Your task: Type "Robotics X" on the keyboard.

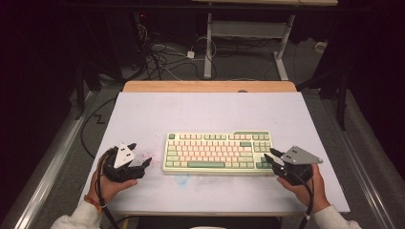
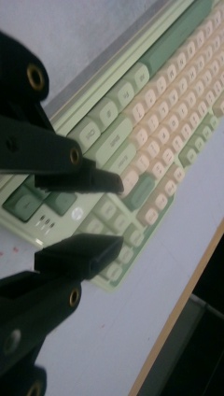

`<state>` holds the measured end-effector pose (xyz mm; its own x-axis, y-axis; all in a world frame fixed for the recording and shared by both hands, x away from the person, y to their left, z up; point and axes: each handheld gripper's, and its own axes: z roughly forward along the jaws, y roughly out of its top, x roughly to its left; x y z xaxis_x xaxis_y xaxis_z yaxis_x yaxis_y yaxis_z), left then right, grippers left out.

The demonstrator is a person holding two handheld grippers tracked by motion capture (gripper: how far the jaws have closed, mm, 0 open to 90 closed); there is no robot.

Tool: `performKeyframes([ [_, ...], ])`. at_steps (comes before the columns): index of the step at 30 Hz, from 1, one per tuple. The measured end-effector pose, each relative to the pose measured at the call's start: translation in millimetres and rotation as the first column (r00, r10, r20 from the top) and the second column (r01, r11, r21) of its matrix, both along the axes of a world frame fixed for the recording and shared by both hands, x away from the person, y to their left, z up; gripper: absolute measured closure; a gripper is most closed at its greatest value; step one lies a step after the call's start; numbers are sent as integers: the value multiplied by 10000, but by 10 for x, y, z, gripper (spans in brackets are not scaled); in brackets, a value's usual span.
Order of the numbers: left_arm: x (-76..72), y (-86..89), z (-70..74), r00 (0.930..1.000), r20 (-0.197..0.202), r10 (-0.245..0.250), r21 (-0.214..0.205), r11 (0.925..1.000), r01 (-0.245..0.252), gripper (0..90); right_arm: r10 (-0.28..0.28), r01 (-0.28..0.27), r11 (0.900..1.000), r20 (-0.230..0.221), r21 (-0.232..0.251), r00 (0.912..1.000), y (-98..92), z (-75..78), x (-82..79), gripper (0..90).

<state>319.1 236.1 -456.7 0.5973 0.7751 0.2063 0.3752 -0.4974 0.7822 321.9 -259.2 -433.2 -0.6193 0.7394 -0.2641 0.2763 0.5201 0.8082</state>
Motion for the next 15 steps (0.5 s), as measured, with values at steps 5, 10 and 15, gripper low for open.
performKeyframes([
  [5,54,-65,25,9996,-97,-247,-60,9997,246,294,725,-734,9970,-358,-245,9967,192,54,102,900],
  [10,71,-78,20,9996,-170,-235,-97,9997,233,280,1100,-1137,9917,-625,-593,9920,361,29,180,900],
  [15,73,-93,4,9993,-231,-288,-54,9996,286,285,1246,-1333,9873,-990,-863,9873,445,-57,254,900],
])
